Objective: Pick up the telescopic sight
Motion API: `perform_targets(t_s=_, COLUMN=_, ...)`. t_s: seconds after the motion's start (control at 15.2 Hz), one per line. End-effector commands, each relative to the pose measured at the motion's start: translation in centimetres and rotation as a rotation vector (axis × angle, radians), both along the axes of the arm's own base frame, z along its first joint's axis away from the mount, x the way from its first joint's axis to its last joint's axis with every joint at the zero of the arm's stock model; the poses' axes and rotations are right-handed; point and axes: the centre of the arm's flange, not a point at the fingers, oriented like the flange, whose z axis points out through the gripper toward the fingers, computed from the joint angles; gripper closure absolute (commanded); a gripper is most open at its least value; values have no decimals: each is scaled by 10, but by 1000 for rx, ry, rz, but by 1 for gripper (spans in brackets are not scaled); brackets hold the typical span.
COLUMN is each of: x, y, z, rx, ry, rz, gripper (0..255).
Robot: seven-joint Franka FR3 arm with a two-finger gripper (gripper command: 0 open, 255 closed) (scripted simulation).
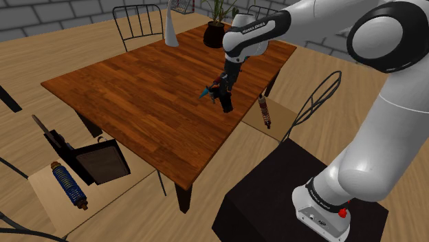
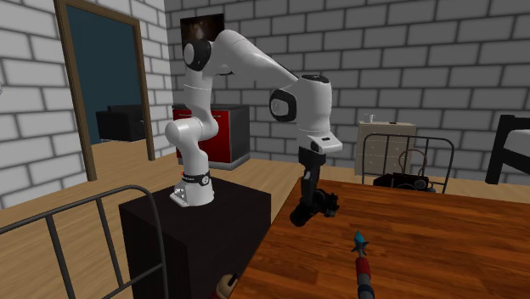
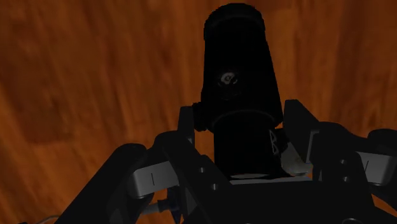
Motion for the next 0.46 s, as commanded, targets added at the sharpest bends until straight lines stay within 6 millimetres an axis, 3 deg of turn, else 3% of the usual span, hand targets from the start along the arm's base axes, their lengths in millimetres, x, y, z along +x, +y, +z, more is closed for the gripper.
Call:
perform_targets(t_s=0.0, x=0, y=-1, z=10, rx=0, ry=0, rz=0, gripper=255)
perform_targets(t_s=0.26, x=0, y=-1, z=31, rx=0, ry=0, rz=0, gripper=255)
perform_targets(t_s=0.4, x=0, y=-1, z=32, rx=0, ry=0, rz=0, gripper=255)
